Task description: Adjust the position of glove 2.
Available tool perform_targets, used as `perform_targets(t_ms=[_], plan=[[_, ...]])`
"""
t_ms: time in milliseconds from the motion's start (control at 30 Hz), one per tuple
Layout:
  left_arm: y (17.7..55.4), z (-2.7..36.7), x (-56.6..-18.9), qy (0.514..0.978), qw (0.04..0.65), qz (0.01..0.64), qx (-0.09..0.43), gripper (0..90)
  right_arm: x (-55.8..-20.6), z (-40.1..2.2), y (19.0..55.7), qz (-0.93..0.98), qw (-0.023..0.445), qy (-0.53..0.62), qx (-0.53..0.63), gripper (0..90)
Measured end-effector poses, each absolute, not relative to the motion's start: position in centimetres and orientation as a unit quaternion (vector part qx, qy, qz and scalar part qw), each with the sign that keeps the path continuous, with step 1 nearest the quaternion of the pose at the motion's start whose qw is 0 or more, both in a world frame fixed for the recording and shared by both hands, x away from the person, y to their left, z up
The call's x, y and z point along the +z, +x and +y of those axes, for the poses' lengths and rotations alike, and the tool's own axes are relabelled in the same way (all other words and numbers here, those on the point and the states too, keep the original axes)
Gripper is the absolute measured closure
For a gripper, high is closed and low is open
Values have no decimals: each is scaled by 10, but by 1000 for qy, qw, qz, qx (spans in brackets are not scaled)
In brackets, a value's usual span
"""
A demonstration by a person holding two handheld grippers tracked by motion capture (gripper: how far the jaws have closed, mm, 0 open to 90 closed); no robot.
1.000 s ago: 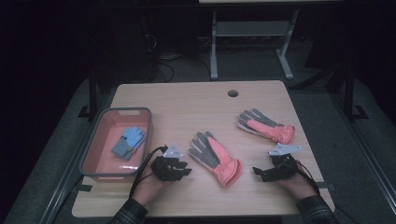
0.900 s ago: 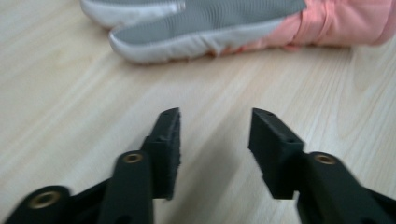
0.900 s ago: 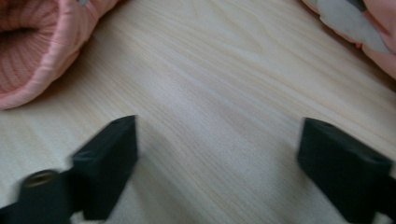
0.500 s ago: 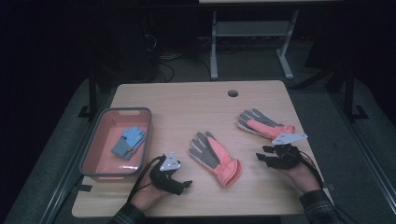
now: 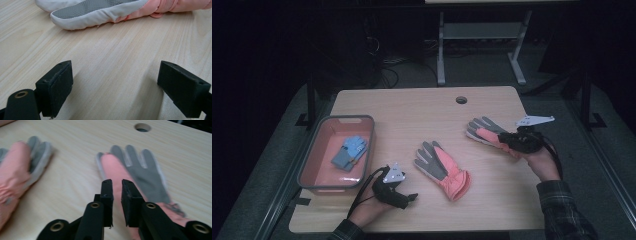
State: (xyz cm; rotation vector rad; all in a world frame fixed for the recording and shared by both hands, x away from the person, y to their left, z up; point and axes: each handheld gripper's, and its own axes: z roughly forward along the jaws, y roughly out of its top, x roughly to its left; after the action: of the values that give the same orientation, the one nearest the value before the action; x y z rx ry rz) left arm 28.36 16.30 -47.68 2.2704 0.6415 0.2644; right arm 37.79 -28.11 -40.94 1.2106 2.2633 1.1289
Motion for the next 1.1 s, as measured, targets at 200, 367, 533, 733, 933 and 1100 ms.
perform_targets(t_ms=[200,367,533,733,933,1100], plan=[[284,163,-477,887,375,251,103,126,-408,-301,397,784,186,451,385,782],[284,163,-477,886,375,251,103,126,-405,-321,412,778,190,469,373,775],[284,163,-477,886,375,251,103,127,-410,-336,427,779,190,488,346,894],[284,163,-477,886,375,251,103,127,-424,-330,443,804,177,468,321,900],[284,163,-477,887,375,250,105,127,-434,-313,459,834,147,440,298,900],[284,163,-477,886,375,251,103,127,-438,-300,454,853,143,409,292,900]])
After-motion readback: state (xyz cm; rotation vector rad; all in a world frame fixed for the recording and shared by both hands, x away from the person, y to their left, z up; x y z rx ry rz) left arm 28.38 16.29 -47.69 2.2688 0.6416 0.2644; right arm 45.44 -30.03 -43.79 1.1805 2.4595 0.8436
